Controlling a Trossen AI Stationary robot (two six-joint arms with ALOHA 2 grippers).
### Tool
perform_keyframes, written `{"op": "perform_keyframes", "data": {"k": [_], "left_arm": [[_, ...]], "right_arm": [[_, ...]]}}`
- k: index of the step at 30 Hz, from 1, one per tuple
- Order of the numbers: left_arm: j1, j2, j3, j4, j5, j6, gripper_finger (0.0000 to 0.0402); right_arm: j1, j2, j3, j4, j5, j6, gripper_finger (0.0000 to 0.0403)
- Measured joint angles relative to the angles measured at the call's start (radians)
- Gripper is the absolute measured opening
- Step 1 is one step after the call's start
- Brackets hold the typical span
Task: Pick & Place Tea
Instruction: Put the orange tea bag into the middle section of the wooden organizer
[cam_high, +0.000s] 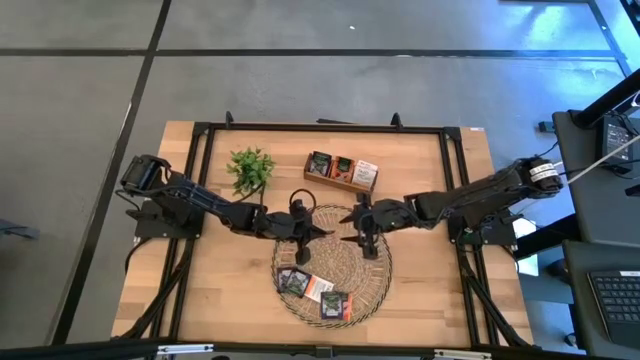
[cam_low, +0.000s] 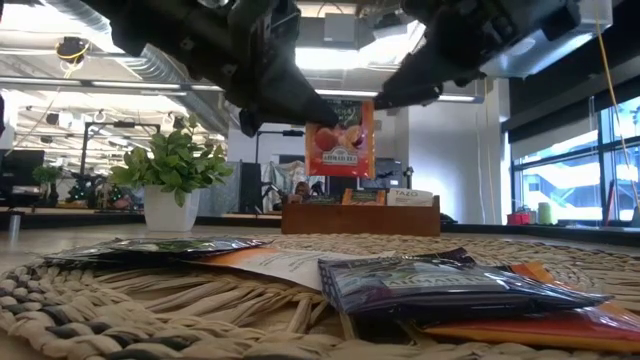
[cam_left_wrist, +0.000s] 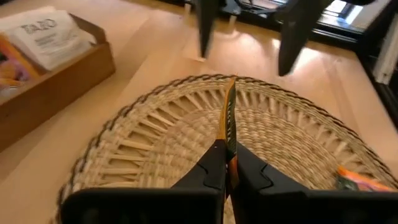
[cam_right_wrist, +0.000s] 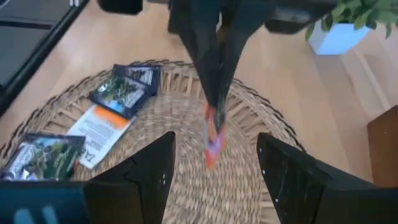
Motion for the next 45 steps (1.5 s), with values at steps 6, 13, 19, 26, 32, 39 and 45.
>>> {"op": "perform_keyframes", "data": {"k": [6, 13, 19, 26, 32, 39, 45], "left_arm": [[-0.003, 0.000, 0.000, 0.002, 0.031, 0.026, 0.0003], [-0.003, 0.000, 0.000, 0.000, 0.030, 0.028, 0.0003], [-0.003, 0.000, 0.000, -0.002, 0.030, 0.029, 0.0003], [-0.003, 0.000, 0.000, 0.004, 0.030, 0.029, 0.0003], [-0.003, 0.000, 0.000, 0.014, 0.030, 0.029, 0.0003], [-0.003, 0.001, 0.000, 0.032, 0.030, 0.029, 0.0004], [-0.003, 0.001, 0.000, 0.041, 0.023, 0.040, 0.0004]], "right_arm": [[-0.037, 0.054, 0.067, -0.033, -0.084, -0.003, 0.0226], [-0.046, 0.118, 0.105, -0.039, -0.106, -0.005, 0.0219], [-0.046, 0.121, 0.107, -0.045, -0.134, -0.003, 0.0167], [-0.045, 0.127, 0.108, -0.044, -0.168, -0.008, 0.0107], [-0.045, 0.127, 0.108, -0.029, -0.168, -0.028, 0.0090], [-0.051, 0.127, 0.108, -0.031, -0.166, -0.028, 0.0039], [-0.051, 0.127, 0.108, -0.034, -0.165, -0.015, 0.0011]]}}
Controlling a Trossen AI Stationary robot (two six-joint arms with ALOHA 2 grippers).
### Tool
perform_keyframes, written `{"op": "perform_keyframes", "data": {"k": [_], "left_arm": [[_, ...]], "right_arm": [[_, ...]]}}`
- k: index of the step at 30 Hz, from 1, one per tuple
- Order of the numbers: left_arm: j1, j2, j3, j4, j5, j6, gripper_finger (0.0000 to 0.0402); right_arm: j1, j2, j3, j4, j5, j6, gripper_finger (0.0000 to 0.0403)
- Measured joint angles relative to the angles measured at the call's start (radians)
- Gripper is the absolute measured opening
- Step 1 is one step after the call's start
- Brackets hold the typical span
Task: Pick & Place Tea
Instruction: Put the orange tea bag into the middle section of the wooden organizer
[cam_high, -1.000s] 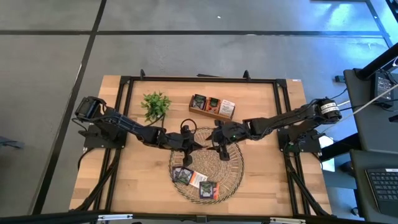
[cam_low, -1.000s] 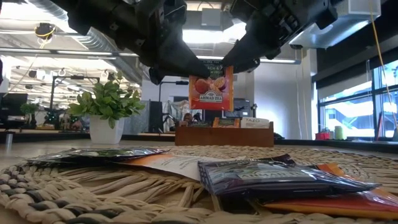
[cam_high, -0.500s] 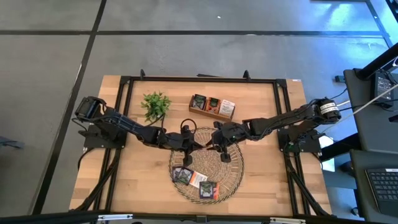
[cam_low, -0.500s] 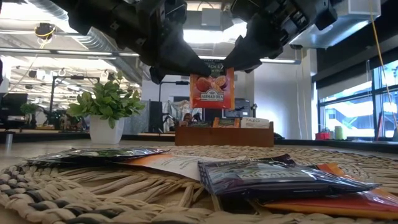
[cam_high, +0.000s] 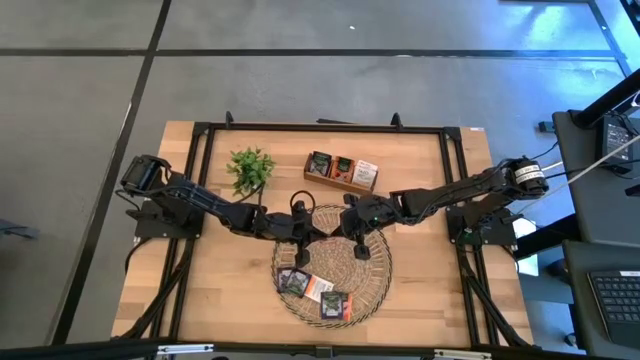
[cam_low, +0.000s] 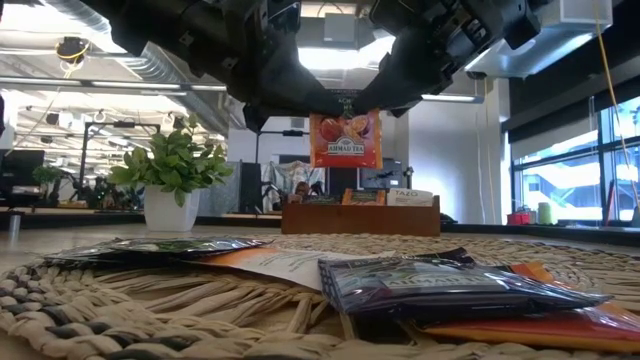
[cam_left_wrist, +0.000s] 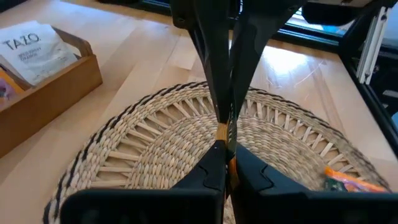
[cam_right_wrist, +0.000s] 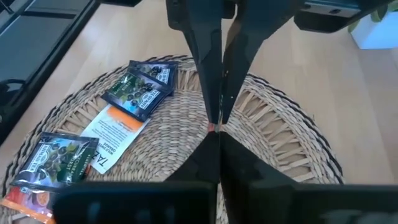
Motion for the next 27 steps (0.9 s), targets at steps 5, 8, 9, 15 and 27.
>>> {"op": "perform_keyframes", "data": {"k": [5, 8, 9, 15, 27], "left_arm": [[0.000, 0.000, 0.000, 0.000, 0.004, 0.079, 0.0004], [0.000, 0.000, 0.000, 0.001, 0.015, 0.068, 0.0005], [0.001, 0.000, 0.000, 0.001, 0.018, 0.068, 0.0006], [0.000, 0.000, 0.000, -0.005, 0.029, 0.051, 0.0050], [-0.041, -0.077, -0.025, -0.029, -0.099, 0.093, 0.0111]], "right_arm": [[0.000, 0.000, 0.000, -0.005, 0.014, 0.012, 0.0005], [0.000, 0.000, 0.000, -0.006, 0.015, 0.014, 0.0007], [0.000, 0.000, 0.000, -0.007, 0.015, 0.015, 0.0007], [0.000, 0.000, -0.001, -0.029, 0.019, 0.015, 0.0004], [-0.039, -0.129, -0.002, -0.183, 0.289, -0.011, 0.0004]]}}
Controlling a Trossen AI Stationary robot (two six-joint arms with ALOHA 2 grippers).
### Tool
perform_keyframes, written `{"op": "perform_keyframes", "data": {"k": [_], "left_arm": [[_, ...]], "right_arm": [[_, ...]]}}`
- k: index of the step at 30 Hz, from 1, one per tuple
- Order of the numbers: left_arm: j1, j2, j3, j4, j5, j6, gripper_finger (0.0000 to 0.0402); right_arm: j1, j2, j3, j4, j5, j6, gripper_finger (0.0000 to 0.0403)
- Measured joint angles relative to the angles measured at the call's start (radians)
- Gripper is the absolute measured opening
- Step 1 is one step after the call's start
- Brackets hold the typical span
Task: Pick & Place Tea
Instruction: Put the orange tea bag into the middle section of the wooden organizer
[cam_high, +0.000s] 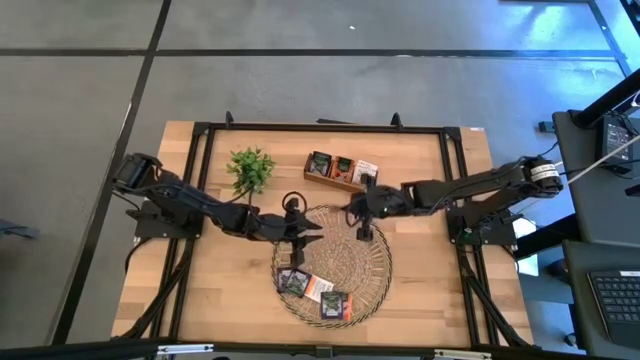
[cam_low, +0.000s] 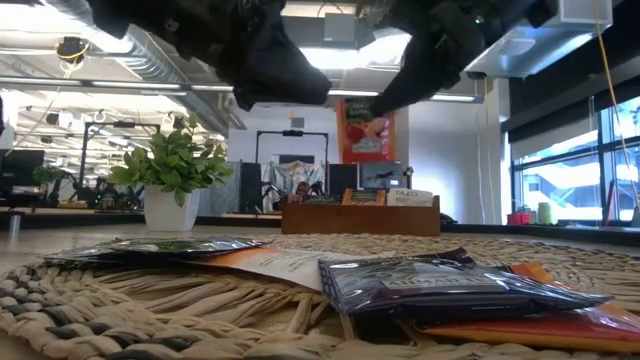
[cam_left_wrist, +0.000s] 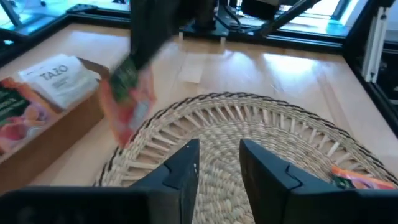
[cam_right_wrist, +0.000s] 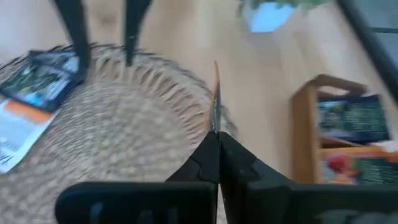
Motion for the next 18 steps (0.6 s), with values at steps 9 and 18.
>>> {"op": "perform_keyframes", "data": {"k": [9, 18], "left_arm": [[-0.045, -0.013, -0.035, 0.010, -0.059, -0.041, 0.0109], [-0.046, -0.013, -0.035, 0.010, -0.046, -0.040, 0.0112]], "right_arm": [[-0.186, -0.018, -0.097, 0.191, 0.021, -0.029, 0.0004], [-0.326, -0.003, -0.262, 0.489, -0.064, -0.079, 0.0004]]}}
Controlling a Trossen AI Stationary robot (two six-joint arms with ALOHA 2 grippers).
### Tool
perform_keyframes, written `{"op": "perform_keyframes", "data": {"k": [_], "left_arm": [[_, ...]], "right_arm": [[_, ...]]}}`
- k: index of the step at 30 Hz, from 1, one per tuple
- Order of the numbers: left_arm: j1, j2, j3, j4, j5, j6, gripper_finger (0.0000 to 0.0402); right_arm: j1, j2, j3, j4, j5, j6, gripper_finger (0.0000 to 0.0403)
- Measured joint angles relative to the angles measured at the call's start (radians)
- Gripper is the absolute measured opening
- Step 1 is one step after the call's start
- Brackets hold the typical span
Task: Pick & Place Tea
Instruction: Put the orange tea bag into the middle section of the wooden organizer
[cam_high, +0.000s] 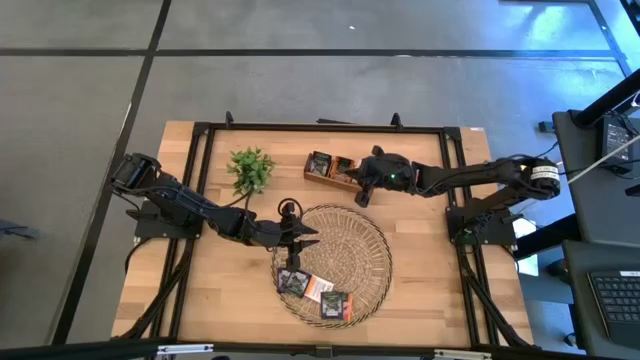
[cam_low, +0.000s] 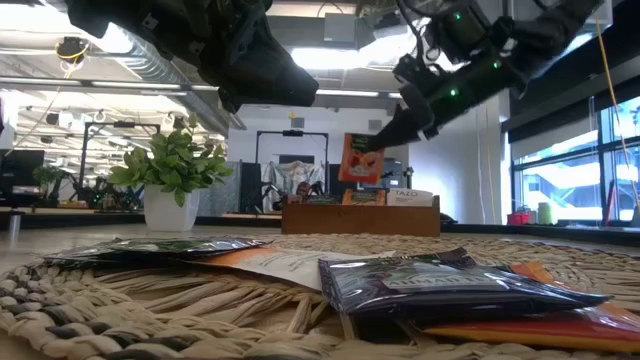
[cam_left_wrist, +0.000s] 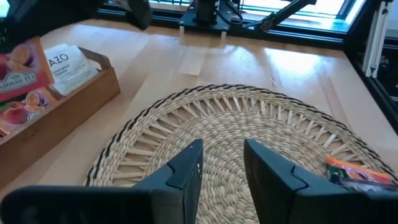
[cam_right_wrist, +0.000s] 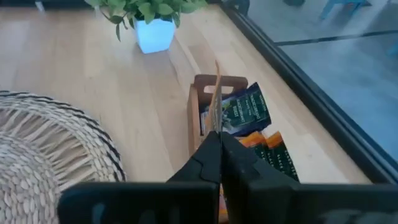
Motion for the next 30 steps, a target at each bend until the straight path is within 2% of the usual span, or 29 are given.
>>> {"op": "perform_keyframes", "data": {"k": [3, 17, 30], "left_arm": [[0.000, 0.000, 0.000, 0.000, 0.000, 0.012, 0.0110], [0.000, 0.000, 0.000, -0.001, 0.000, 0.014, 0.0110], [0.000, 0.000, 0.000, -0.001, -0.001, 0.014, 0.0109]], "right_arm": [[-0.022, 0.025, -0.030, 0.079, -0.033, -0.002, 0.0004], [-0.072, 0.158, -0.019, 0.079, -0.036, -0.056, 0.0004], [-0.074, 0.258, -0.017, 0.132, -0.034, -0.083, 0.0006]]}}
